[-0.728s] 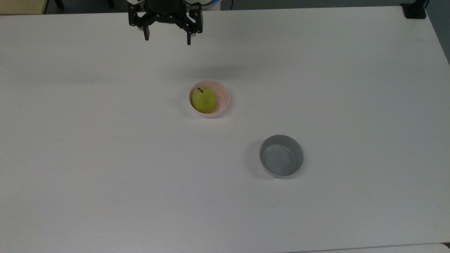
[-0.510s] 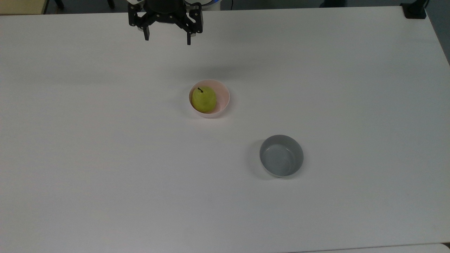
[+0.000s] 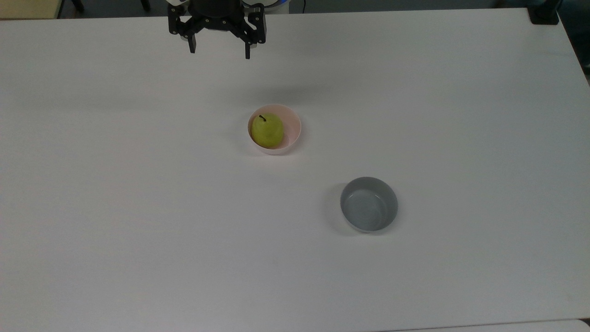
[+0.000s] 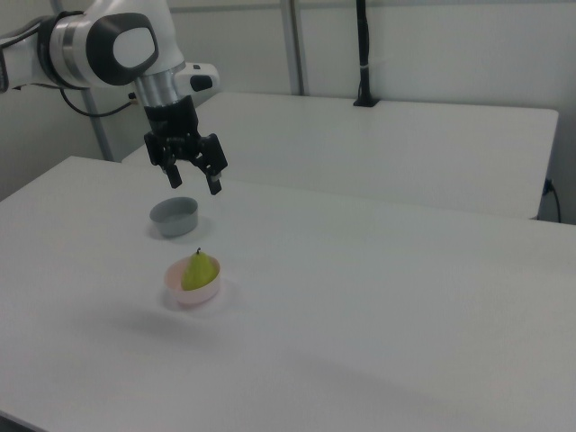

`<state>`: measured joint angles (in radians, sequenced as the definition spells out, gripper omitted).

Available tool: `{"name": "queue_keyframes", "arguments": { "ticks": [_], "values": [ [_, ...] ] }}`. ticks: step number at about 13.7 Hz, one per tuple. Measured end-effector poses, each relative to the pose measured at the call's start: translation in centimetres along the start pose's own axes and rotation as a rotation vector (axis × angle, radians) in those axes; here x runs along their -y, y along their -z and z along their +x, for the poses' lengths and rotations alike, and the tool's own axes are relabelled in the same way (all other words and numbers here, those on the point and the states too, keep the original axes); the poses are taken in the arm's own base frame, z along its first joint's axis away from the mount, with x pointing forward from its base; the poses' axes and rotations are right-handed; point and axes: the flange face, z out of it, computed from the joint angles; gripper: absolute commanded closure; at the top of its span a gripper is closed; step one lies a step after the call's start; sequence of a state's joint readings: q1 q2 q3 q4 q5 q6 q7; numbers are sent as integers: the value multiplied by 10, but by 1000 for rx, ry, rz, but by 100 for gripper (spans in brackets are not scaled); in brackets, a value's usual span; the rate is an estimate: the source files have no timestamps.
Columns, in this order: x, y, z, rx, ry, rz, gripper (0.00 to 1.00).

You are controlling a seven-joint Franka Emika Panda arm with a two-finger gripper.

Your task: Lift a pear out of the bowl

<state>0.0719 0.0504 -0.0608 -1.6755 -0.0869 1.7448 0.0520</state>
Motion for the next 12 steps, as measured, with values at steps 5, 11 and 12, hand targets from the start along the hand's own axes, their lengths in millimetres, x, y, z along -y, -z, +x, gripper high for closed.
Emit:
{"name": "queue_keyframes", "arguments": {
  "ticks": [5, 11, 12],
  "values": [
    [3, -4, -1, 10, 5, 0, 0],
    [36, -51, -9, 69, 90, 0, 0],
    [44, -65, -10, 68, 128, 1, 0]
  ]
}}
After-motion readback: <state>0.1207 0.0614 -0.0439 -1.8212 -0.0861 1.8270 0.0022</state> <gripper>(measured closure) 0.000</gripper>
